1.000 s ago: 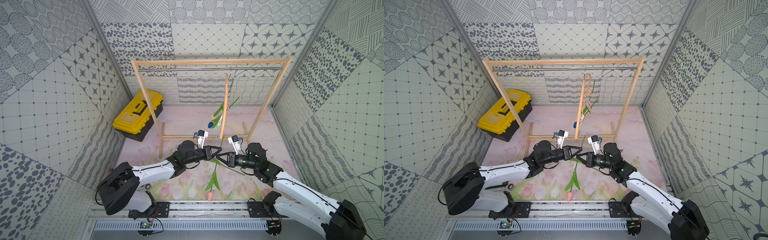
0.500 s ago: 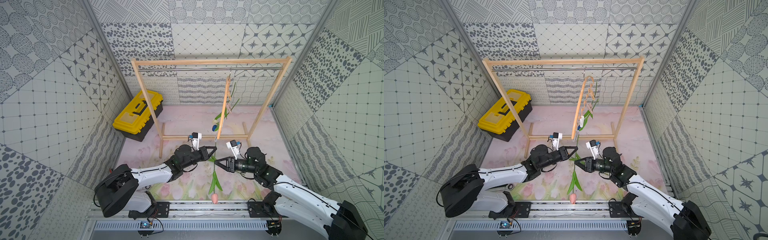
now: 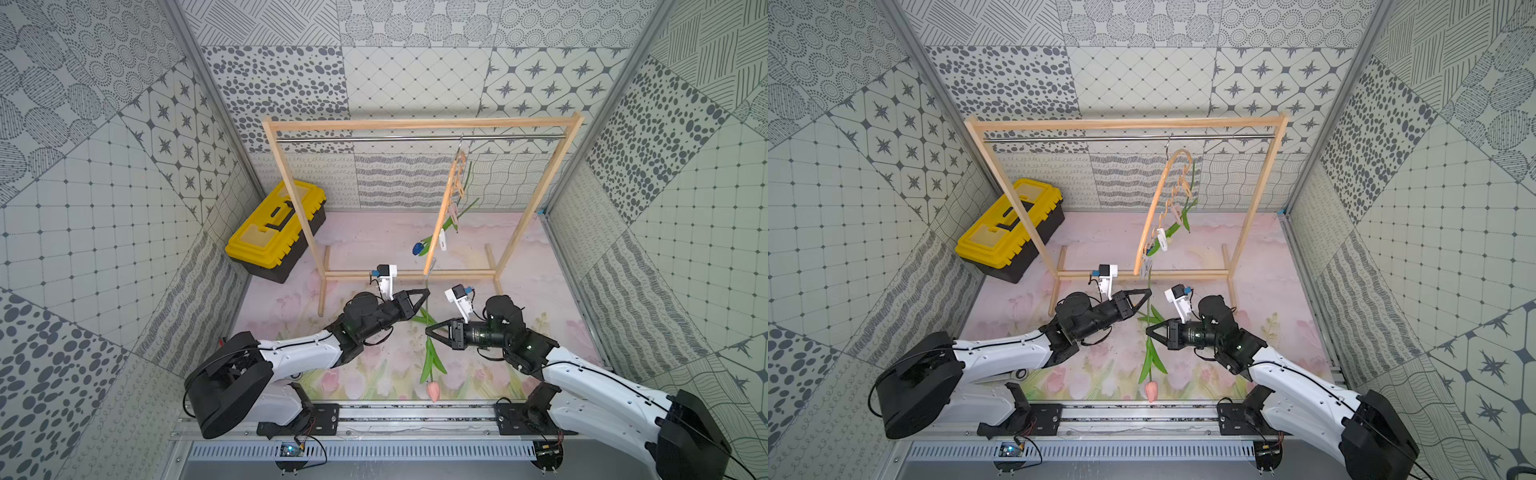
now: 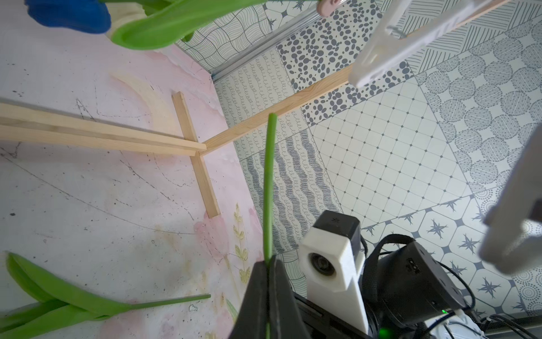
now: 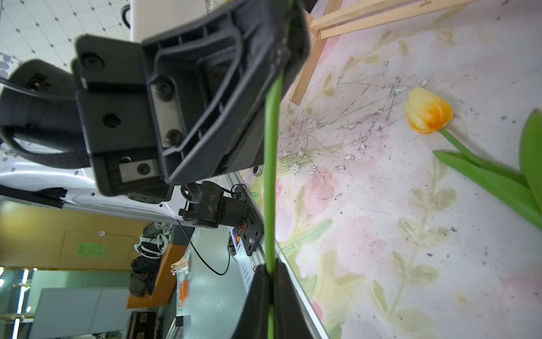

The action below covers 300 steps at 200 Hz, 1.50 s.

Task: Dry the flowers on a clothes hanger
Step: Pick up the flower at the center of the board, then open the clamp at the hanger.

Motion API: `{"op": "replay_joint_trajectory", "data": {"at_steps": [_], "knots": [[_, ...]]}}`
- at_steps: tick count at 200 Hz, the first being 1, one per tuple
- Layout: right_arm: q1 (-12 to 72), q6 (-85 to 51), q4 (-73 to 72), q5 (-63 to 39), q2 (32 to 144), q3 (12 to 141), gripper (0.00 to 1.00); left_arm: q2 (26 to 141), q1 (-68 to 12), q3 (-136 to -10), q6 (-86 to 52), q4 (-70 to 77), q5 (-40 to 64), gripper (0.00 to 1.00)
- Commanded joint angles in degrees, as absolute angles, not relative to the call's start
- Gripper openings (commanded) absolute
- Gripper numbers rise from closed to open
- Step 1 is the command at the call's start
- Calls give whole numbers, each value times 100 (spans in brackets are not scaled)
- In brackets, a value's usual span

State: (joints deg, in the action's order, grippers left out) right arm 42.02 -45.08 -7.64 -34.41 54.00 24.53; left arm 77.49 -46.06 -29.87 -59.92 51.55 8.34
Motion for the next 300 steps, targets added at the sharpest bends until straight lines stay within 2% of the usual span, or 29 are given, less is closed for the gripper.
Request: {"op": "replay_joint_trajectory", "data": {"at_steps": [1, 12, 19, 29, 36, 45, 56, 95, 127, 152, 203, 300], "knots": [[4220, -4344, -769, -3279, 5374, 2575, 0, 7655, -4605, -3012, -5817, 5639, 799, 0], [4227, -4294, -598, -3073, 5259, 2593, 0, 7580, -4597, -3089, -5523, 5343, 860, 0], [4211, -4272, -471, -2944, 5158, 2593, 0, 7497, -4578, -3182, -5303, 4958, 838, 16], [4182, -4209, -240, -2741, 5009, 2601, 0, 7411, -4526, -3280, -4937, 4495, 863, 48], [4137, -4142, 18, -2543, 4871, 2649, 0, 7373, -4442, -3315, -4662, 4268, 936, 63], [4030, -4078, 347, -2327, 4690, 2676, 0, 7330, -4307, -3330, -4399, 4033, 988, 77], [3804, -4051, 709, -2094, 4459, 2705, 0, 7306, -4077, -3377, -4090, 3783, 1202, 82], [2977, -4004, 1255, -2100, 3837, 2901, 0, 7409, -3330, -3698, -3185, 3259, 2254, 88], [2932, -3780, 1176, -2225, 3985, 3377, 0, 7796, -2718, -4035, -3277, 4166, 3371, 90], [2936, -3539, 1104, -2381, 4293, 3833, 0, 8086, -2370, -4884, -2850, 3397, 4184, 93], [2927, -3097, 1230, -2537, 4765, 4436, 0, 8371, -2263, -5913, -2558, 3232, 5394, 93], [2909, -2879, 1306, -2777, 5514, 5115, 0, 9208, -2363, -6997, -2180, 2701, 5773, 88]]}}
